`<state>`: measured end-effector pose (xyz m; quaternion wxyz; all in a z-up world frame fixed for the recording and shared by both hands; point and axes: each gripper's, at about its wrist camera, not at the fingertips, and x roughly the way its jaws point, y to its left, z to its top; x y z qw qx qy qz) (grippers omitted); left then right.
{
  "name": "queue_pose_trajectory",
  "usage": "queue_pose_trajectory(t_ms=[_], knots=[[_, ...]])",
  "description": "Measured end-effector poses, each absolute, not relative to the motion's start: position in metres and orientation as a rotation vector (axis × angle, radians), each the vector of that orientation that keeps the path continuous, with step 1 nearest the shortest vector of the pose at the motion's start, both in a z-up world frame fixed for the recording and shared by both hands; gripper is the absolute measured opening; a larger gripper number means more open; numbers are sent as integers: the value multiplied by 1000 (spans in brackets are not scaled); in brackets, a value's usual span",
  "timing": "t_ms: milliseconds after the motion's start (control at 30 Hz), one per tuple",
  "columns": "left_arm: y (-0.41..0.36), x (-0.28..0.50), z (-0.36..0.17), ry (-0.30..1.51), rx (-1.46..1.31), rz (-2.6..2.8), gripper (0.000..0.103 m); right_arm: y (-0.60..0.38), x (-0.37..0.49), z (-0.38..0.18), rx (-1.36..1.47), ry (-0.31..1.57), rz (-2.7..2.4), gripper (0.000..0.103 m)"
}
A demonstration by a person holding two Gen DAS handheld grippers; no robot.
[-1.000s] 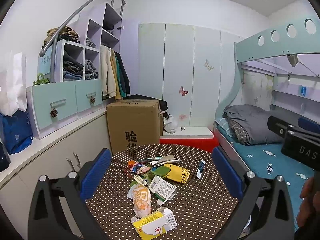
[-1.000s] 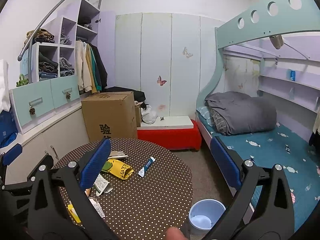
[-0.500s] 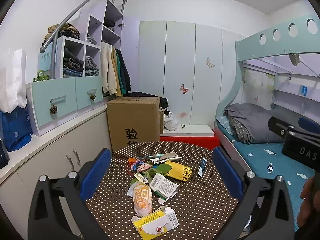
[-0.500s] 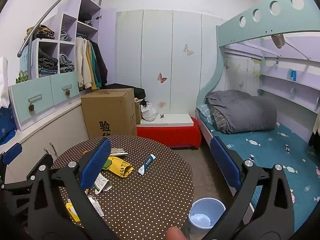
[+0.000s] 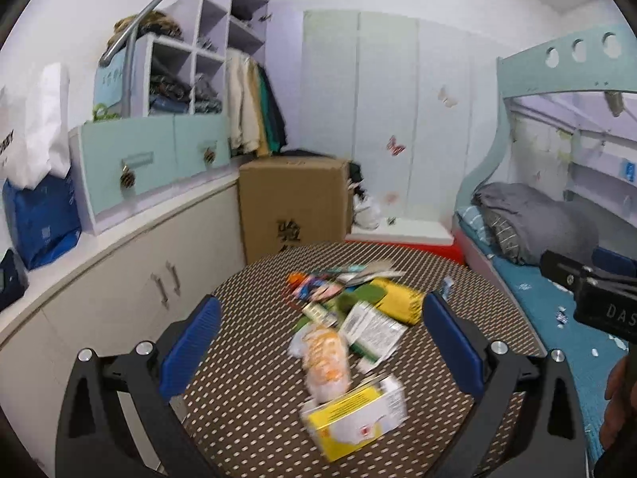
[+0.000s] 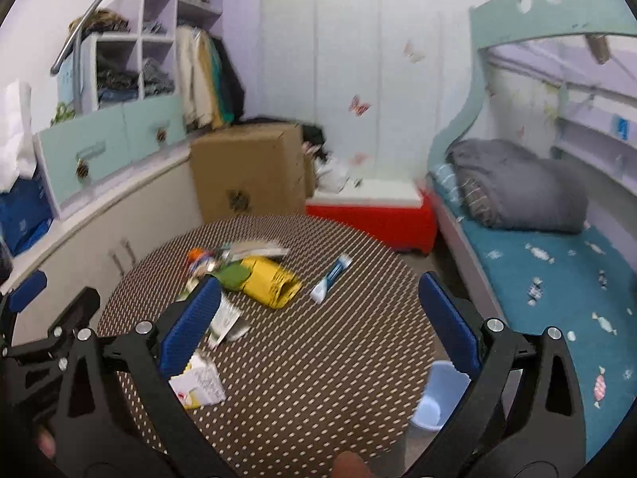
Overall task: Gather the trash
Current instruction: 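Grasp the yellow-white medicine box with the right gripper while the left grasps the orange-printed bag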
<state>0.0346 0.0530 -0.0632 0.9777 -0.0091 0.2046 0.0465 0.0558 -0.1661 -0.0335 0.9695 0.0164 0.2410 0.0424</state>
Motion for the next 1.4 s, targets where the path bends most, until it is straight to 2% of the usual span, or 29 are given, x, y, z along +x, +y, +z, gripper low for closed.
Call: queue_pose_trajectory(t_ms=[433,800,867,900,1400], knots=[[122,45,-139,583,-31,203,99,-78,77,-130,-59,780,387,97],[161,52,-168,656,-70,240,99,-14,84,-174,-212,848,442,97],[158,55,-168,657,-69,225,99,-17,90,-178,-196,848,442,97],[156,57,-167,658,-68,212,99,-20,93,-179,-180,845,457,92],[79,118,-158,734,-33,45,99,-125,105,-151,-32,801,355,91]])
